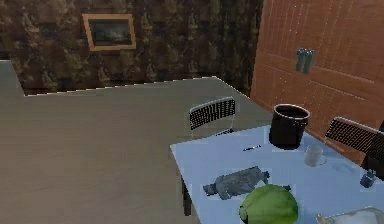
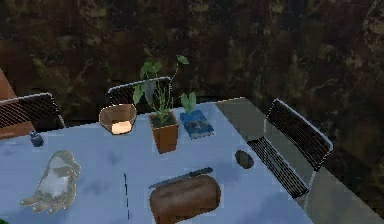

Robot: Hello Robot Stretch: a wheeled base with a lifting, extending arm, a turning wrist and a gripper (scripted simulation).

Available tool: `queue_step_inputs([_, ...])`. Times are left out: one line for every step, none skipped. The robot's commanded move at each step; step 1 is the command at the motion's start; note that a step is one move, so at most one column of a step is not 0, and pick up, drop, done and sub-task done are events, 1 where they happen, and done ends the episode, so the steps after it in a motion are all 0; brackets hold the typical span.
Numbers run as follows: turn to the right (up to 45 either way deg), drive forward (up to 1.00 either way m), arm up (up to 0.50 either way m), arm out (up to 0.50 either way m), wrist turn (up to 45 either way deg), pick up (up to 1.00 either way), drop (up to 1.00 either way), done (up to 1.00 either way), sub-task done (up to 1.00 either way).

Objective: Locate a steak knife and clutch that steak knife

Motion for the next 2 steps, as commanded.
queue_step_inputs([0.0, 0.00, 0.24, 0.00, 0.0, 0.00, 0.00, 0.00, 0.00])
queue_step_inputs([0.0, 0.00, 0.00, 0.34, 0.0, 0.00, 0.00, 0.00, 0.00])
